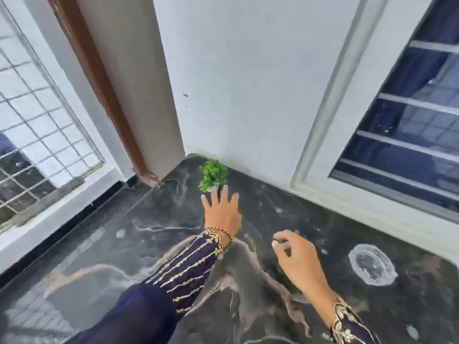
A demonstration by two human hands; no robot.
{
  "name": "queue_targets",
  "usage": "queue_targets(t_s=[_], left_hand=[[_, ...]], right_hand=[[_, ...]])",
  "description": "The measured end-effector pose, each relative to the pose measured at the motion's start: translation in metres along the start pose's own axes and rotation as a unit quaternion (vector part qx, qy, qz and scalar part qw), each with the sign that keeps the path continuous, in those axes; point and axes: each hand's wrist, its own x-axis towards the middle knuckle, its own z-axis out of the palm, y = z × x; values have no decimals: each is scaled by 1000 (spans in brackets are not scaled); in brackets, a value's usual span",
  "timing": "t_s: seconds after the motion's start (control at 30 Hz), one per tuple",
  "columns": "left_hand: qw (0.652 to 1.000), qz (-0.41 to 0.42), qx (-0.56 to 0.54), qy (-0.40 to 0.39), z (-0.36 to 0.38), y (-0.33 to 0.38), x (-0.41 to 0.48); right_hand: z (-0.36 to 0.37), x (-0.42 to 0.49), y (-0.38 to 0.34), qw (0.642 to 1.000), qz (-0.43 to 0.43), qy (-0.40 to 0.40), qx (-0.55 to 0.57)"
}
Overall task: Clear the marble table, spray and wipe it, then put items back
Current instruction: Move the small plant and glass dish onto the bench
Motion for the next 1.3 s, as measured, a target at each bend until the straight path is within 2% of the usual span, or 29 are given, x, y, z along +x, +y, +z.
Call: queue_targets(t_s=[0.2,0.3,0.37,0.5,0.63,0.77,0.93,1.1,1.2,1.3], left_hand=[[999,-32,19,-30,-4,-37,69],[997,-61,-35,-45,0,-42,88],[995,-65,-73,-25,4,-43,97],[995,-42,-79,33,5,-46,106],[989,-28,-133,60,-7,-28,100],[979,31,-193,63,-14,2,82],[962,107,-246,47,-18,44,48],[948,161,-274,4,-14,82,10],[939,195,-283,-23,-9,104,-12],[935,211,-281,-34,-5,120,-26]], right_hand=[[7,35,-12,1000,-11,-8,-16],[7,41,-7,1000,1,-16,-27],[6,42,0,999,17,-12,-24],[-2,39,16,999,47,0,-24],[-18,37,40,995,90,23,-38],[-40,30,64,986,140,56,-64],[-72,8,102,966,199,123,-110],[-88,-16,149,912,354,163,-124],[-93,-30,166,894,408,172,-66],[-95,-29,169,872,455,175,53]])
